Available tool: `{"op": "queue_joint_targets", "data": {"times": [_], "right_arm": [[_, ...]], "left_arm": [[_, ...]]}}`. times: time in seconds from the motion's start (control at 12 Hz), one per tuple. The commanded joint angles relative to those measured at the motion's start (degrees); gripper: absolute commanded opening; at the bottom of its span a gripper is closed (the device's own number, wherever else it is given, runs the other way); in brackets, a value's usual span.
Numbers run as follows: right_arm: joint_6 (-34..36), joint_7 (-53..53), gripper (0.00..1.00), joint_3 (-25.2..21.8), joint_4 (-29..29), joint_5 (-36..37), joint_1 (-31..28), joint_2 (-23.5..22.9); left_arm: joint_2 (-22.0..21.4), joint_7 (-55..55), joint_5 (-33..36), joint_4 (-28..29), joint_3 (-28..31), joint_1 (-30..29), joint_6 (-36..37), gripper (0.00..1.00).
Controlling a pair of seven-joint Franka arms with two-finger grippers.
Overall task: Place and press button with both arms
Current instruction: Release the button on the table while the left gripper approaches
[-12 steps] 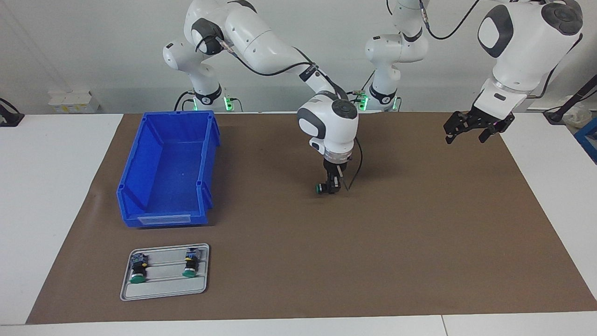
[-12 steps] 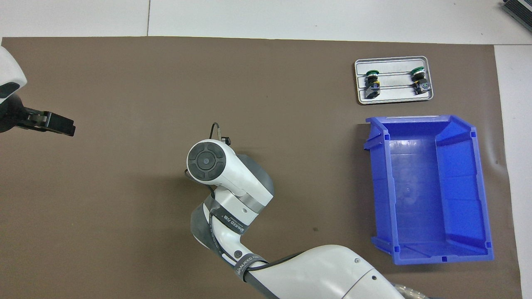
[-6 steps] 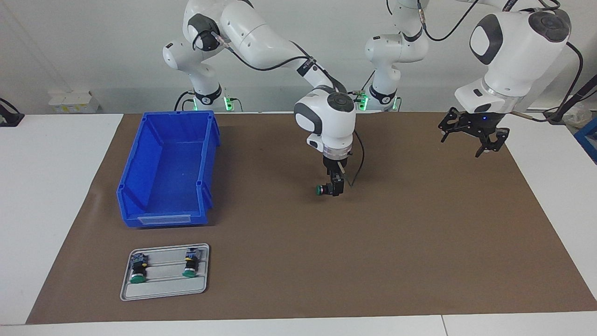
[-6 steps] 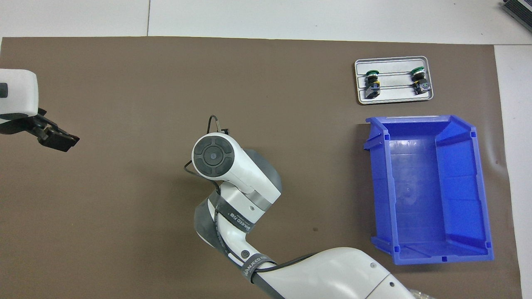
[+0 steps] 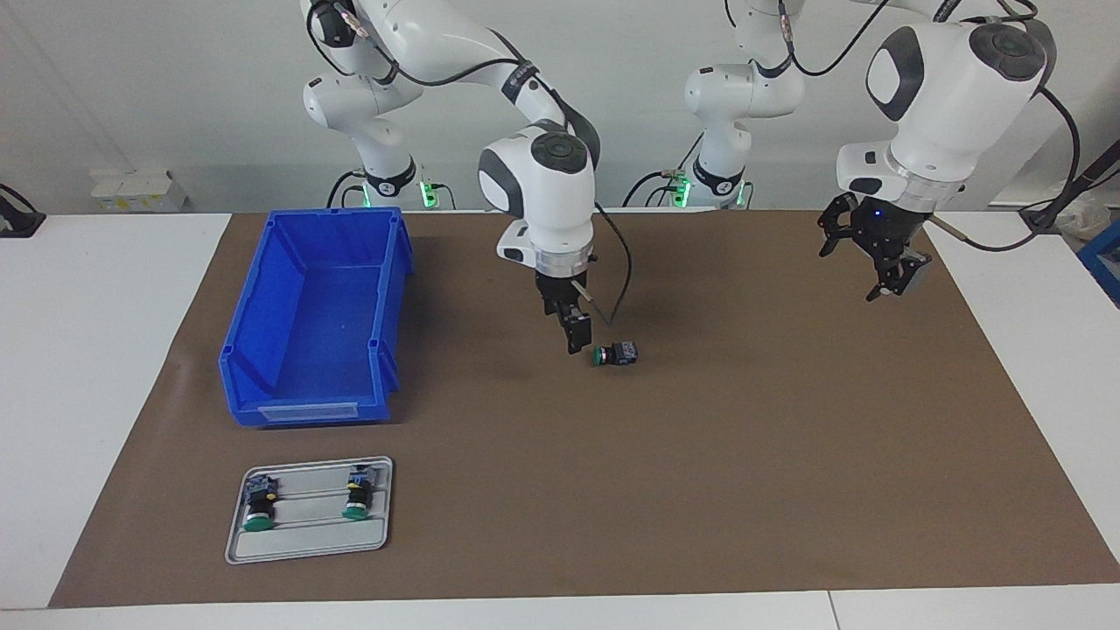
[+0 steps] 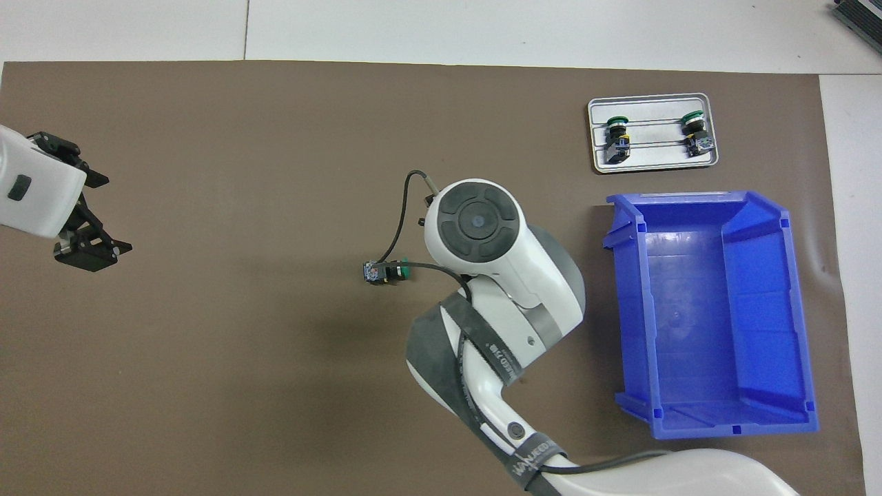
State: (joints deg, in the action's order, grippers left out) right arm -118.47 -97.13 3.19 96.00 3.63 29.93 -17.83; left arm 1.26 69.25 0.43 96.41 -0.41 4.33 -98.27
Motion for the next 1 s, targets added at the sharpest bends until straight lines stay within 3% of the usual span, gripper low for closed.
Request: {"op": "queue_joint_targets", "data": {"times": [0.0,0.17,0.42,0.5,0.58,0.67,0.91], "right_arm": [[4.71,11.66,1.00,0.76,6.39,-1.26,-4.77,8.57],[7.19,21.31,1.00,0.76,9.63,-2.30,-9.60,15.33],[13.95,41.25,1.00,0.59,10.00,-4.86,-17.68,20.89],[15.27,48.10,1.00,0.59,9.47,-4.86,-20.32,21.34],[15.98,54.35,1.00,0.24,8.51,-4.86,-22.35,21.43],[17.38,59.20,1.00,0.15,6.41,-4.86,-24.20,21.08],[20.29,70.39,1.00,0.14,0.70,-4.69,-26.84,19.76]], "left_arm": [[-2.05,11.31,0.27,2.38,0.50,0.85,-0.88,1.00],[-2.23,13.36,0.27,2.46,0.32,1.64,0.52,1.00],[-2.49,13.89,0.27,2.46,0.32,2.96,1.32,1.00],[-2.49,13.90,0.27,2.55,0.32,3.57,1.32,1.00],[-2.49,13.81,0.27,2.46,0.32,3.75,1.15,0.93],[-2.49,13.46,0.27,2.55,0.32,3.93,0.97,0.79],[-4.06,13.02,0.01,6.22,0.32,5.68,-1.65,0.75]]}}
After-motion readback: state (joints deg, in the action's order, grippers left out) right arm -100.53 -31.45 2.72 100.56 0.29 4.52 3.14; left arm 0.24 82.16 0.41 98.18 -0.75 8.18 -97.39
